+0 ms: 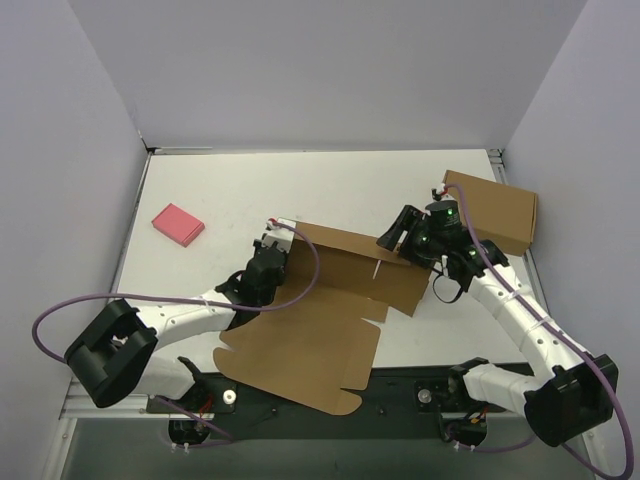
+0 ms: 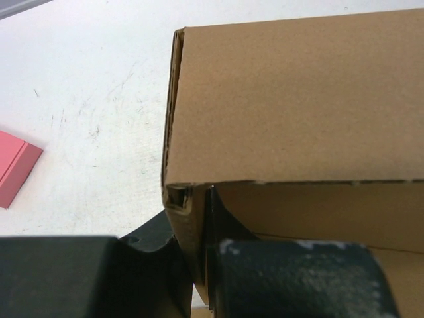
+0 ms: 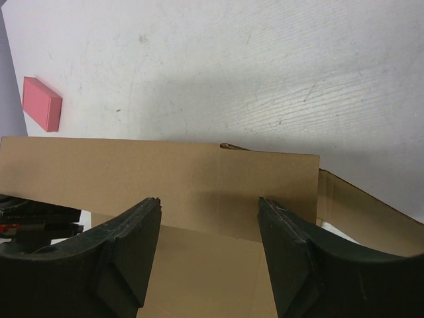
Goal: Fold the paper box
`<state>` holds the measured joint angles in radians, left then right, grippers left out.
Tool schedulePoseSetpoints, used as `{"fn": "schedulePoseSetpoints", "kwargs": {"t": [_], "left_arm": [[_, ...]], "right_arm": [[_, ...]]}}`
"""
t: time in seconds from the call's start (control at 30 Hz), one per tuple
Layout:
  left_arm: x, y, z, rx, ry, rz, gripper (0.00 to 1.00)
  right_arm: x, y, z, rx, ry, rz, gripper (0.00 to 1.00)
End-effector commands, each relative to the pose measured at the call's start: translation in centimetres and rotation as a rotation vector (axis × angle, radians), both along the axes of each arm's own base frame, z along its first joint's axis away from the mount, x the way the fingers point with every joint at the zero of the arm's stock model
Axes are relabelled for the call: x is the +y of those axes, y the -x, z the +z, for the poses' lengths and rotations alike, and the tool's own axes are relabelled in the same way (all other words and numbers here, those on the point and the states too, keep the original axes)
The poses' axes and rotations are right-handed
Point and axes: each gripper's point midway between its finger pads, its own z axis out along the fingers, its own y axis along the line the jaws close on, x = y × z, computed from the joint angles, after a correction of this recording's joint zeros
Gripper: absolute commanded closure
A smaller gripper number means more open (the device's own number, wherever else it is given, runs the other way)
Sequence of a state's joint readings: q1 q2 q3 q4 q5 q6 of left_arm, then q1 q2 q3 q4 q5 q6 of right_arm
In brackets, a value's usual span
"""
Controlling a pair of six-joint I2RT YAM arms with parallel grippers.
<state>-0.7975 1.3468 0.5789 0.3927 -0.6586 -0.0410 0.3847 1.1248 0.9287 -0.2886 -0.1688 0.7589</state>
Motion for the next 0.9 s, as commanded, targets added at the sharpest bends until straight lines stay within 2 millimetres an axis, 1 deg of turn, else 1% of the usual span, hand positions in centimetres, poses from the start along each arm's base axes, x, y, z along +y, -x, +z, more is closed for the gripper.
{"fn": "schedulePoseSetpoints", "kwargs": {"t": [0.0, 0.2, 0.33, 0.4, 0.43, 0.67, 0.87], "left_arm": [[1.2, 0.1, 1.2, -0.044, -0.043, 0.034, 0.99], [1.2, 0.3, 1.6, -0.061, -0.034, 0.033, 0.99], [1.3, 0.4, 1.6, -0.062, -0.041, 0.032, 0.99], [1.3, 0.4, 1.6, -0.062, -0.044, 0.032, 0.99], [1.2, 0.4, 1.6, -0.063, -0.041, 0.031, 0.99], [1.1, 0.6, 1.7, -0.067, -0.043, 0.028, 0.99], [0.9, 0.8, 1.8, -0.074, -0.04, 0.025, 0.99]], "right_arm": [[-1.0, 1.2, -1.6, 0.057, 0.043, -0.022, 0.38], [-2.4, 1.4, -1.2, 0.031, 0.119, -0.049, 0.35], [-3.1, 1.4, -0.5, 0.008, 0.172, -0.055, 0.34], [-2.9, 1.6, -0.3, 0.005, 0.181, -0.038, 0.33], [-3.3, 1.3, -0.3, -0.001, 0.2, -0.054, 0.33], [-2.9, 1.3, -1.7, 0.019, 0.266, -0.031, 0.32], [-1.7, 1.4, -2.5, 0.046, 0.247, -0.01, 0.31]]}}
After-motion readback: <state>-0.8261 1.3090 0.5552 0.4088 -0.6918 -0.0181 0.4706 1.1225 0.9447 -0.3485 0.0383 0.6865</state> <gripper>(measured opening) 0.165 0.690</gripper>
